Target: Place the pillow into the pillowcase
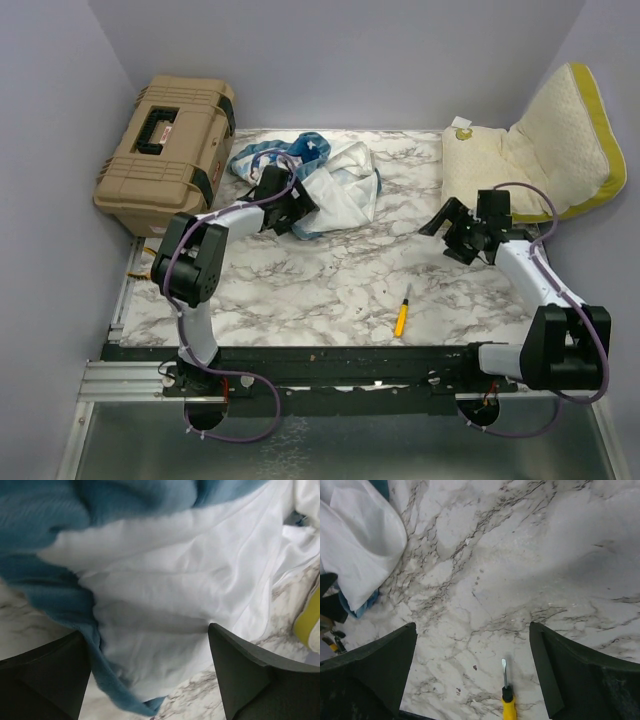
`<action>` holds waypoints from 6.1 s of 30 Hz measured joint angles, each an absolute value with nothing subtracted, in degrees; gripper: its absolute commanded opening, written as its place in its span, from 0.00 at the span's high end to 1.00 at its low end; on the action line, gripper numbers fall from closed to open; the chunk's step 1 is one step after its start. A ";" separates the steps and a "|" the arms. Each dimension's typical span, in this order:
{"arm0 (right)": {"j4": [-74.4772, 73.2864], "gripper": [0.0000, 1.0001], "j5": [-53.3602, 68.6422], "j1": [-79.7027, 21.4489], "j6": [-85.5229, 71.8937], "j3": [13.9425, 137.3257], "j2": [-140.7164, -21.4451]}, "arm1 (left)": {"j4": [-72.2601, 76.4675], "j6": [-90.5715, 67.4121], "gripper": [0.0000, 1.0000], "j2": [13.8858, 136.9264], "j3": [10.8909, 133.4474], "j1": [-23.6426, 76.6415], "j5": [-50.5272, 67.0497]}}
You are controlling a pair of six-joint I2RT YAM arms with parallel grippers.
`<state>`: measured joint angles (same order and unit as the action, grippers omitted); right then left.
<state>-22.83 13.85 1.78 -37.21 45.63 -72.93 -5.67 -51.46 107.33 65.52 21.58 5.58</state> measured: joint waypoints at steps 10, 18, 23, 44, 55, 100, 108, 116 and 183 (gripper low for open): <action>-24.86 0.00 16.64 -0.82 -34.70 50.43 -73.65 | 0.64 -55.07 0.90 115.09 70.85 21.63 6.24; -27.11 0.00 17.65 -1.06 -34.02 54.48 -73.65 | -0.54 -52.69 1.00 110.17 70.22 22.31 9.04; -28.64 0.00 19.79 -1.08 -34.44 58.19 -74.76 | -1.15 -50.78 1.00 96.42 67.37 27.31 12.19; -30.09 0.00 29.41 -5.37 -29.89 64.18 -82.70 | -30.57 -46.24 0.23 59.33 53.82 46.09 -8.97; -33.21 0.00 28.51 -5.52 -28.86 55.96 -81.69 | -33.34 -37.69 0.25 93.78 76.34 45.76 -8.71; -26.48 0.75 37.45 -23.00 -33.71 68.16 -111.98 | -42.98 -48.05 1.00 50.33 53.74 16.60 -8.58; -35.81 0.87 33.69 -22.76 -31.86 93.93 -117.62 | -42.98 -48.53 1.00 52.99 54.98 16.58 -8.56; -44.93 0.24 26.15 -16.38 -29.06 129.36 -123.13 | -42.89 -47.53 0.41 58.04 56.80 16.56 -8.54; -50.59 0.23 16.40 -13.37 -23.77 65.45 -82.85 | -36.45 -40.66 0.30 78.30 50.85 16.47 10.70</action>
<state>-50.59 16.40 -13.37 -23.77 65.45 -82.85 -36.45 -40.66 78.30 50.85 16.47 10.70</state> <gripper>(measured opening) 0.764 0.781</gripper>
